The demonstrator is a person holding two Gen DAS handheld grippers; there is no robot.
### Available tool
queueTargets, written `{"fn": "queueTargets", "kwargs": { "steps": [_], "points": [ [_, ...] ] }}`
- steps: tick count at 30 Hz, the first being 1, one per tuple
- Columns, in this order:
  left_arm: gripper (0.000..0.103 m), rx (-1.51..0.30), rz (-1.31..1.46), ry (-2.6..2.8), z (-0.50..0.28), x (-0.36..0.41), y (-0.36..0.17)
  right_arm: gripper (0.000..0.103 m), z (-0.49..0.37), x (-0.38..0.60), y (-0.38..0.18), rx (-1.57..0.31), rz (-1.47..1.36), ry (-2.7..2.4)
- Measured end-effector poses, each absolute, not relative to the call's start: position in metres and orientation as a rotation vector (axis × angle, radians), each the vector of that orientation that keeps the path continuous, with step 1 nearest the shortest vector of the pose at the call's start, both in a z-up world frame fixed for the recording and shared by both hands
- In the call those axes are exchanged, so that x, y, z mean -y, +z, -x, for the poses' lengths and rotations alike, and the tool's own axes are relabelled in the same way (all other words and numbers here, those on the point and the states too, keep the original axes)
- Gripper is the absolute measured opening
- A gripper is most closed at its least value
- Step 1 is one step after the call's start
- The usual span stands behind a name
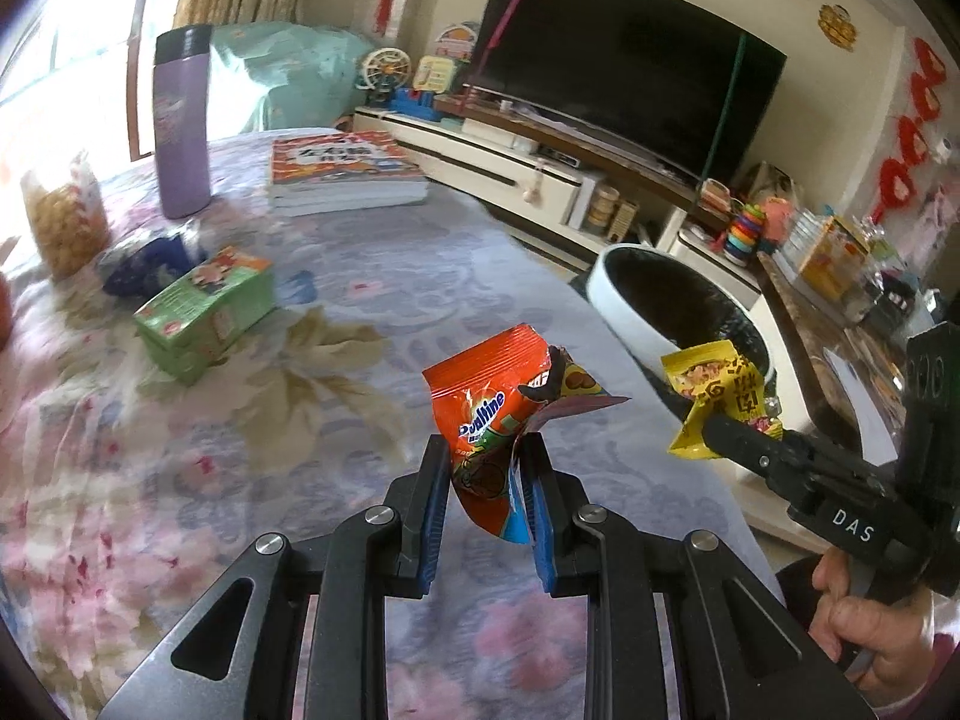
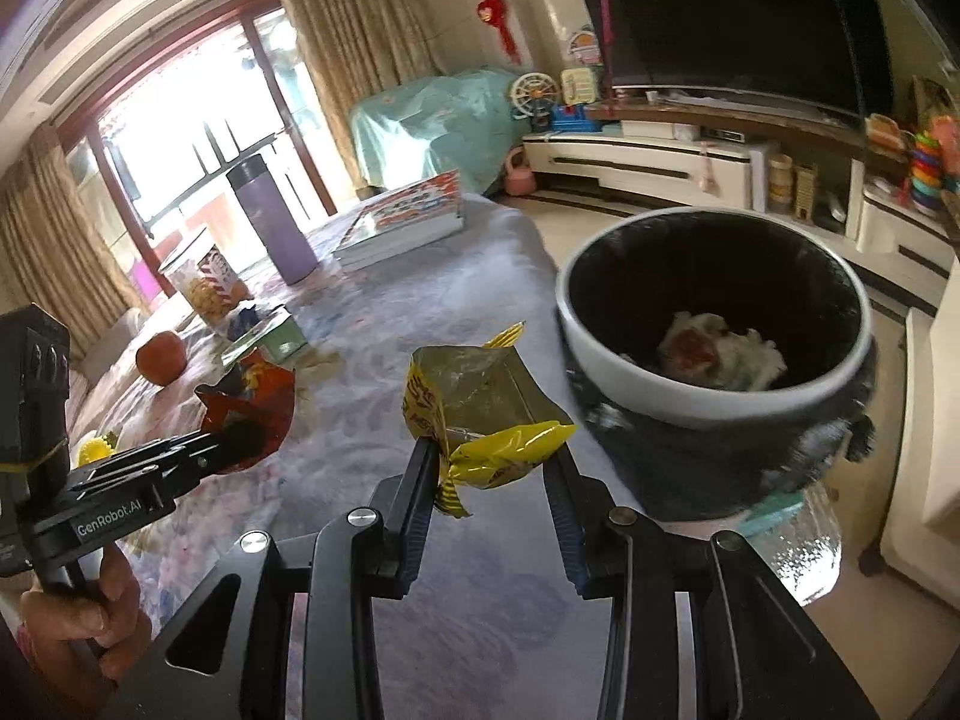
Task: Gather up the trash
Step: 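Carry the orange wrapper and yellow snack bag over the trash bin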
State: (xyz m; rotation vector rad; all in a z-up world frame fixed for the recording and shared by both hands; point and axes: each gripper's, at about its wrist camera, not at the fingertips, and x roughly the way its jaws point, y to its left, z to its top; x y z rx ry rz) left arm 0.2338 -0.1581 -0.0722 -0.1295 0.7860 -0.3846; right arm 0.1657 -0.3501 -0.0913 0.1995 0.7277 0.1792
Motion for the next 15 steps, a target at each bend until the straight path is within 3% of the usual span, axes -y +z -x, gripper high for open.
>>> {"fn": "queueTargets", "kwargs": {
  "steps": [15],
  "points": [
    [0.023, -0.771, 0.065, -0.445, -0.242, 0.204, -0.064, 0.037, -0.156, 0.387, -0.079, -0.684, -0.236, 0.113]
  ]
}}
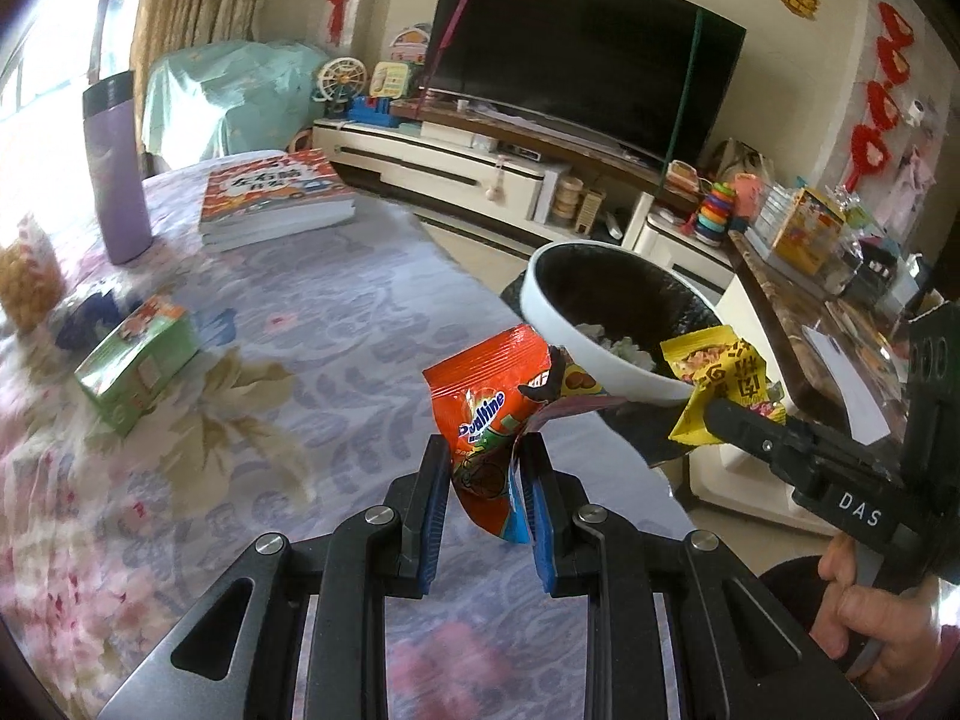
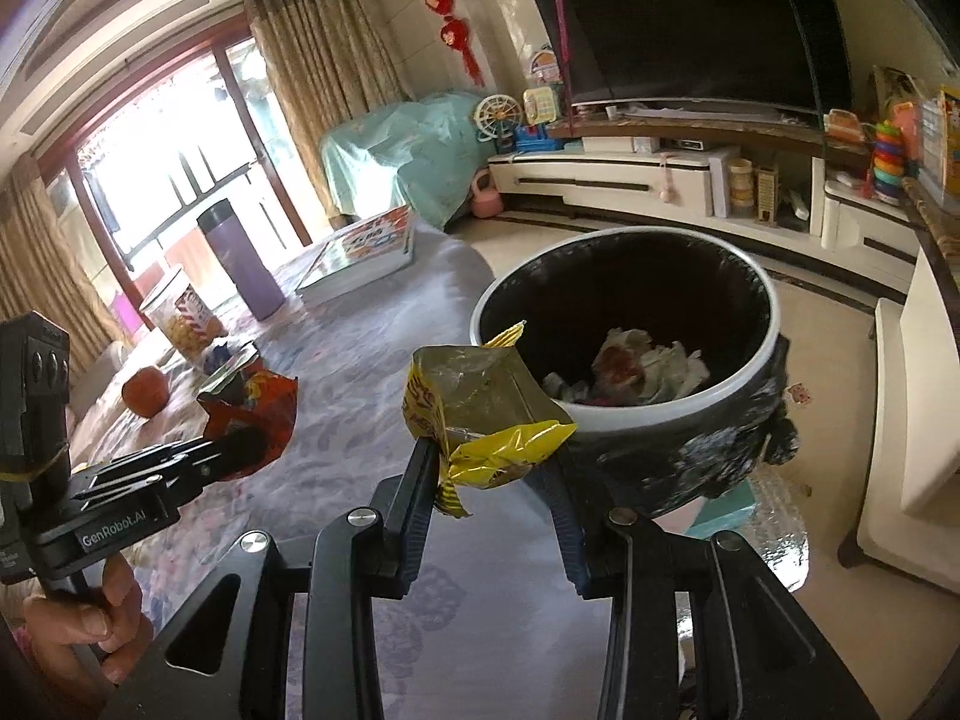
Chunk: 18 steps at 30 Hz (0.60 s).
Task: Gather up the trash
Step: 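Carry the orange wrapper and yellow snack bag over the trash bin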
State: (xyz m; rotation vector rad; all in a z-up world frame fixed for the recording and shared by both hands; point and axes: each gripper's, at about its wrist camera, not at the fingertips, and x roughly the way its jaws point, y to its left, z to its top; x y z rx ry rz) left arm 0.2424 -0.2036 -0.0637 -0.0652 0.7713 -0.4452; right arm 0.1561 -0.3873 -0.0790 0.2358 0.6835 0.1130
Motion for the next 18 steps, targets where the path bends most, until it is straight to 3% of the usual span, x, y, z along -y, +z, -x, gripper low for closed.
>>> {"fn": "queueTargets", "kwargs": {
  "steps": [18],
  "points": [
    [0.023, -0.769, 0.008, -0.490, -0.269, 0.245, -0.063, 0.037, -0.166, 0.431, -0.069, -0.660, -0.261, 0.047]
  ]
}}
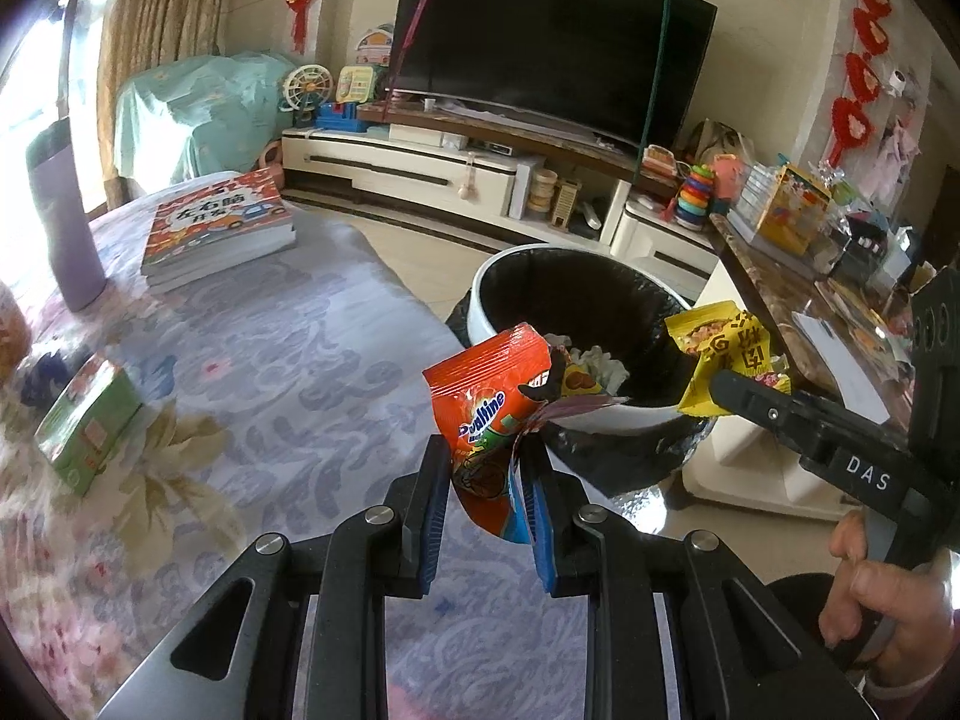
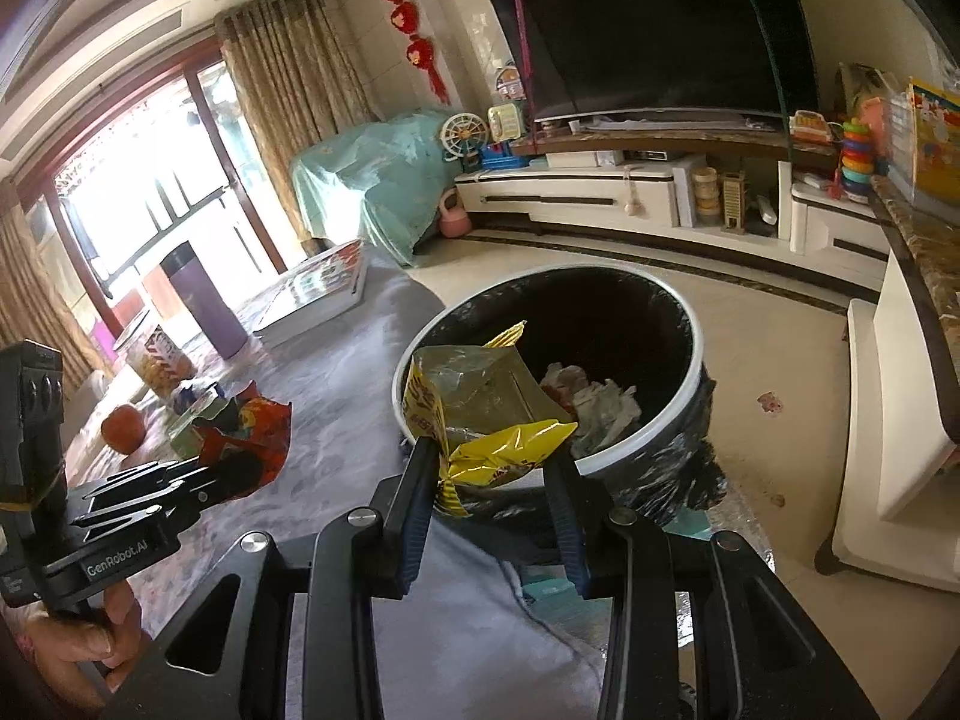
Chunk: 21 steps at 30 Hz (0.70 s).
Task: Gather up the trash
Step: 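Carry the orange wrapper and yellow snack bag over the trash bin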
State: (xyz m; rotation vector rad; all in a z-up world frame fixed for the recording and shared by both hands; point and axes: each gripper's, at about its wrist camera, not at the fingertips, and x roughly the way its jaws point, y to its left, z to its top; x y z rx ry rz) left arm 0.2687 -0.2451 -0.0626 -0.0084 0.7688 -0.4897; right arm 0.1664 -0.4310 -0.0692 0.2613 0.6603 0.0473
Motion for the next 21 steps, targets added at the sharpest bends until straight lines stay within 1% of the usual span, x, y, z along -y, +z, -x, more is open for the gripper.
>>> {"fn": "queueTargets", "kwargs": {
  "steps": [21],
  "points": [
    [0.023, -0.768, -0.027, -0.520, -0.305, 0.283, -0.063, 0.037, -0.196, 0.455, -0.072, -0.682, -0.272, 0.017]
  ]
}}
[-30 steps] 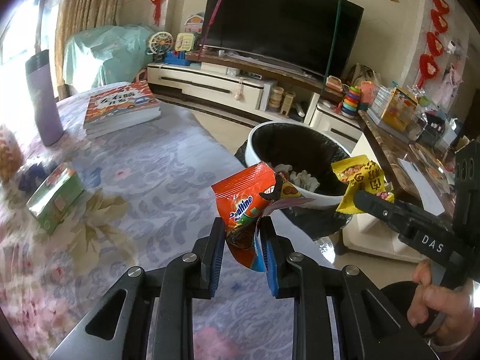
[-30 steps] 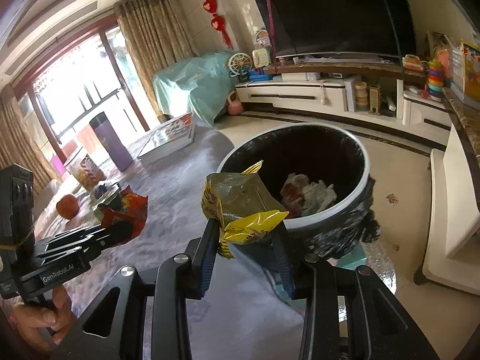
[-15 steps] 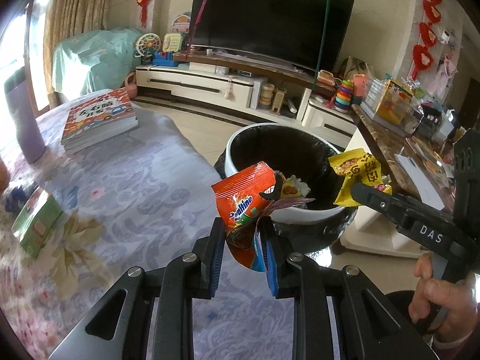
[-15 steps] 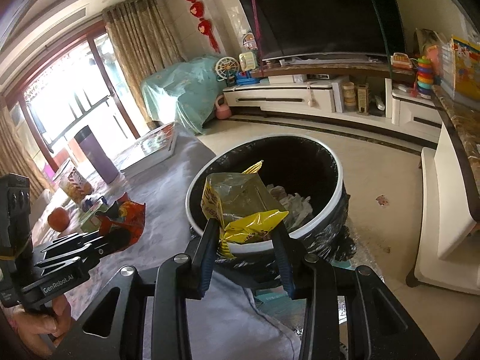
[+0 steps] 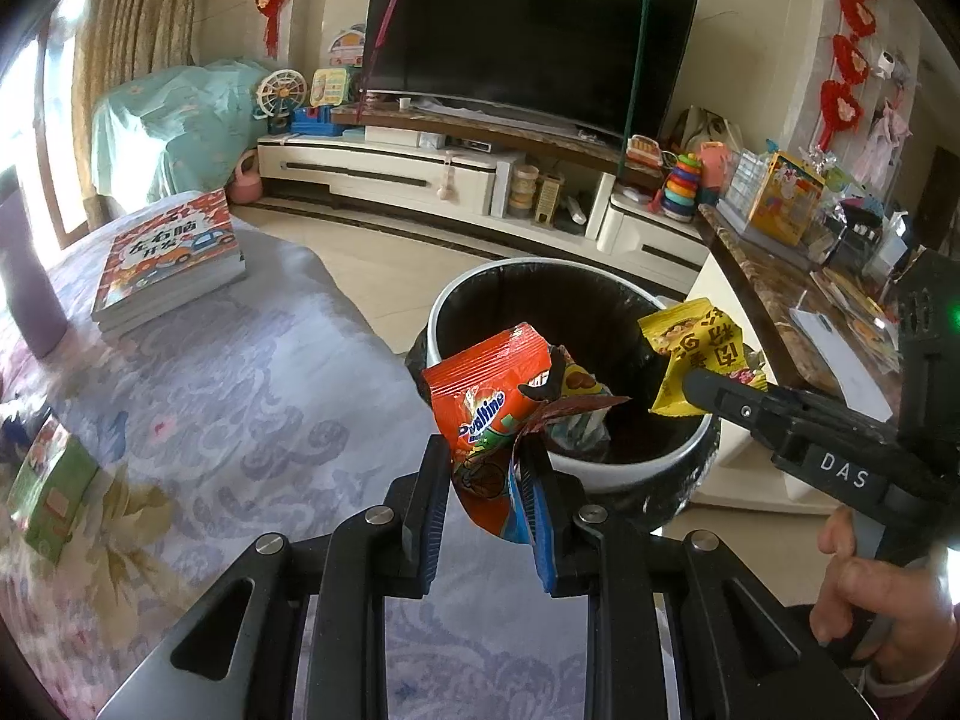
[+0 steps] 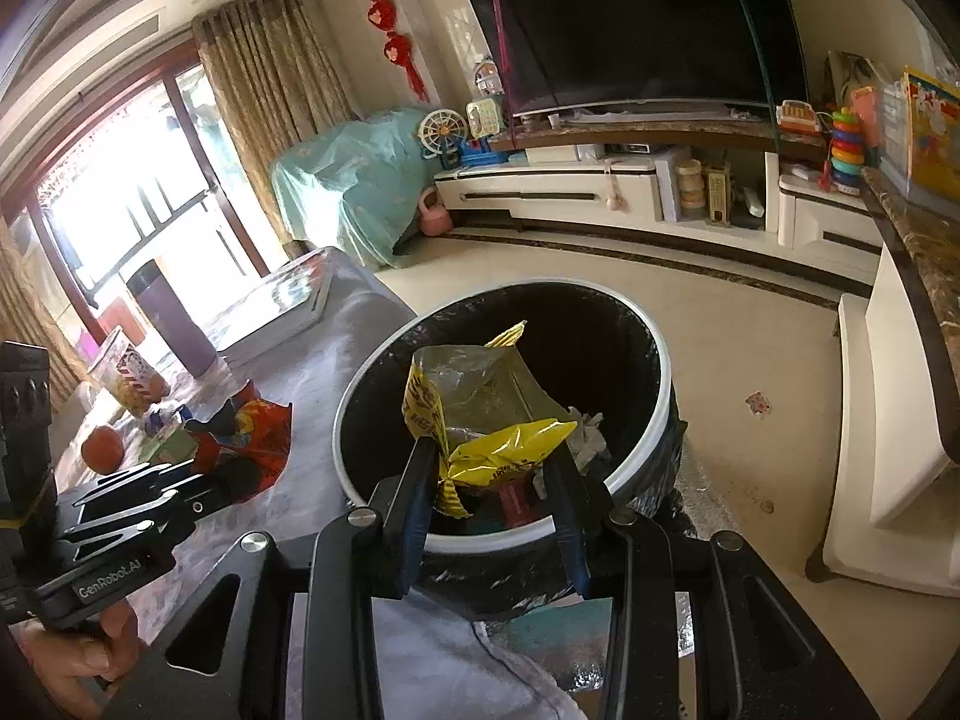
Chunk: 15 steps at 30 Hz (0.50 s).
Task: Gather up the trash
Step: 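Carry the orange wrapper and yellow snack bag over the trash bin, then open both tools to drop the orange wrapper and yellow bag in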
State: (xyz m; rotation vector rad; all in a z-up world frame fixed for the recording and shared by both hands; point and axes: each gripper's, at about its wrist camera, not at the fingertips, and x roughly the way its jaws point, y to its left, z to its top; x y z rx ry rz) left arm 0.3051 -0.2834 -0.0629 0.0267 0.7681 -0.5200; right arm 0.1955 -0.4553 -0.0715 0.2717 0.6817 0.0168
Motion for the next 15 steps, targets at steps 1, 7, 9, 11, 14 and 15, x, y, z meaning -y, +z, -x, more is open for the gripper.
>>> {"fn": "queueTargets", "kwargs": {
  "steps": [1, 7, 9, 11, 14, 15],
  "points": [
    [0.023, -0.768, -0.028, -0.521, -0.308, 0.285, -0.062, 0.037, -0.197, 0.457, -0.072, -0.683, -0.273, 0.015],
    [0.023, -0.761, -0.039, -0.526, -0.321, 0.295, -0.062, 0.037, -0.207, 0.462, -0.072, -0.689, -0.268, 0.004],
    [0.023, -0.761, -0.044, -0.528, -0.325, 0.298, -0.062, 0.037, -0.209, 0.464, -0.072, -0.692, -0.265, 0.002],
    [0.023, -0.761, -0.049, -0.531, -0.329, 0.303, -0.062, 0.037, -0.212, 0.465, -0.072, -0.696, -0.262, 0.002],
    [0.023, -0.761, -0.056, -0.537, -0.335, 0.309, -0.062, 0.037, -0.217, 0.467, -0.073, -0.704, -0.259, 0.001],
    [0.023, -0.761, -0.060, -0.539, -0.337, 0.312, -0.062, 0.037, -0.218, 0.468, -0.074, -0.706, -0.259, 0.002]
  ]
}}
